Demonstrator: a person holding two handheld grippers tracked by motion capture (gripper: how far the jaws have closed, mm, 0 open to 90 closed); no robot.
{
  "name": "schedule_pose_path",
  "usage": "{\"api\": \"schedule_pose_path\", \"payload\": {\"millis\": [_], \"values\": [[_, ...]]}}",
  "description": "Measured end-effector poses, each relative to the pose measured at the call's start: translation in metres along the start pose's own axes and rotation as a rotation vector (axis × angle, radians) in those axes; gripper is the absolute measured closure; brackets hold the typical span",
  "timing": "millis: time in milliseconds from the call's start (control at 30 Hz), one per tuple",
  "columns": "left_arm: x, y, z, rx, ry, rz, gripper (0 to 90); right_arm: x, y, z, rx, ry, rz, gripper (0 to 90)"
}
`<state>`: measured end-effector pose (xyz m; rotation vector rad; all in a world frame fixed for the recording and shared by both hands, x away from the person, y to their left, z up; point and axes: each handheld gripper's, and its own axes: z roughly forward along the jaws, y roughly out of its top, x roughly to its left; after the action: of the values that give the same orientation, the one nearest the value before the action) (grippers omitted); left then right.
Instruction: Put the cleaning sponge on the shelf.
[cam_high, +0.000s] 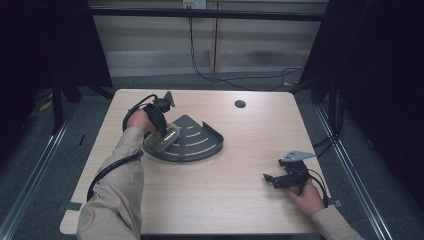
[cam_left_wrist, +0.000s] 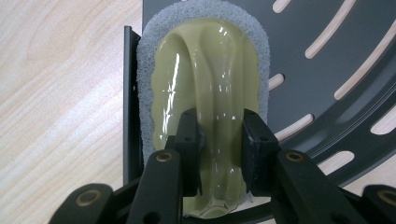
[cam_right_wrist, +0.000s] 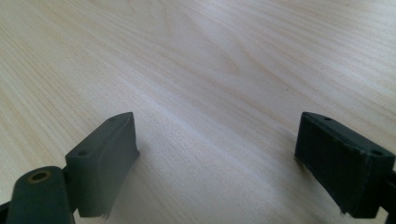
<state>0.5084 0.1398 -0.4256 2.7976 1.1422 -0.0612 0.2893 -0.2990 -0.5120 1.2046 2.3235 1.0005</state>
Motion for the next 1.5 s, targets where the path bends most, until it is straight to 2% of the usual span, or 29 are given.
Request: {"api": "schedule_pose_path", "payload": {"millis": [667,800,1067,1233,1500], "values": [[0.002,-0.003,0.002,-0.016,-0.004,-0.006,71.3,0.000,0.000,0.000,0.000,0.000,0.000,12.4],[0.002,-0.004,0.002,-0.021,-0.005,-0.026,70.4,0.000,0.000,0.000,0.000,0.000,-0.001,12.4],[0.004,-0.006,0.004,-0.022,-0.013,-0.059,60.6,0.000,0.000,0.000,0.000,0.000,0.000,12.4],[0.005,-0.007,-0.002,-0.032,-0.002,-0.087,52.4,0.000,0.000,0.000,0.000,0.000,-0.001,12.4],[0.004,-0.010,-0.012,-0.048,0.009,-0.103,41.0,0.000,0.000,0.000,0.000,0.000,0.000,12.4]]}}
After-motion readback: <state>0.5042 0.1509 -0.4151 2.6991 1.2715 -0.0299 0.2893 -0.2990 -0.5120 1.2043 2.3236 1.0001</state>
